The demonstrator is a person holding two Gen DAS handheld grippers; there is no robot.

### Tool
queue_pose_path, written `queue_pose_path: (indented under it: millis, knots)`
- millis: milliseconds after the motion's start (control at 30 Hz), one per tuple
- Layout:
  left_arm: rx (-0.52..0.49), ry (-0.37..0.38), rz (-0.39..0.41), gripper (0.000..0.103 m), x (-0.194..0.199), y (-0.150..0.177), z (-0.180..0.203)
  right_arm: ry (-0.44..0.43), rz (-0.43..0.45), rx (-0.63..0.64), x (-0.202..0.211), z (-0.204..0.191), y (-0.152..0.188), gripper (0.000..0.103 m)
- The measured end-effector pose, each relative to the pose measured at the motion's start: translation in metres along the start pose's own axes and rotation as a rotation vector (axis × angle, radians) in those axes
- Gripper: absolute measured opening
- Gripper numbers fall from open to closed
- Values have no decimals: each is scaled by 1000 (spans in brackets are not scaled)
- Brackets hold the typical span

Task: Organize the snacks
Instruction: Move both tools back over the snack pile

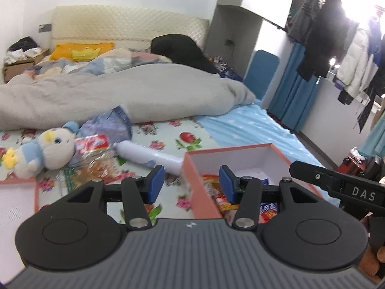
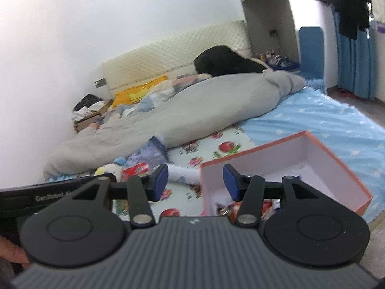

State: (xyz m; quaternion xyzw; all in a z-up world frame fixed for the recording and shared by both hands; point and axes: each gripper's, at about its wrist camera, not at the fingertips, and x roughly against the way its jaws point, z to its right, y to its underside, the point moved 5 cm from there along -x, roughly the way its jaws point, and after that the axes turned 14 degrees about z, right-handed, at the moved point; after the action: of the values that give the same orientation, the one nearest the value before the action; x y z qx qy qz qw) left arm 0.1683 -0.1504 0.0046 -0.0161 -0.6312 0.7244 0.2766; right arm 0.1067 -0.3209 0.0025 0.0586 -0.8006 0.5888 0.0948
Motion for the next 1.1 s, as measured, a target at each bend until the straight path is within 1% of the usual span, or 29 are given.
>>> queue_pose_path:
  millis: [133,300,433,533,633,767,867,1000,1100]
  knots:
    - [7,-48,9,56,14,14,-18,-29,-22,13,-3,-11,16,53]
    - [19,-101,-1,56,31,30,-40,-48,-39,38,0,-22,31,53]
    - [20,-133,3,56,45,40,-53,-61,-45,49,6,-35,45,53]
    - [29,-152,1,56,55,47,-63,-89,-56,52,8,-47,54,53]
    - [50,-162,-8,56,59,52,-73,-107,-59,77,10,-58,62,53]
    - [53,-176,-25,56,57,59,-86,-107,-57,119,10,-66,73,53]
    - [38,-209,-41,56,55,63,-97,-91,-61,98,5,-62,79,53]
    - [55,-198,-31,56,55,67,-103,-102,-83,105,1,-64,90,53]
    - [56,-200,-39,56,54,73,-108,-110,-94,107,-3,-67,97,53]
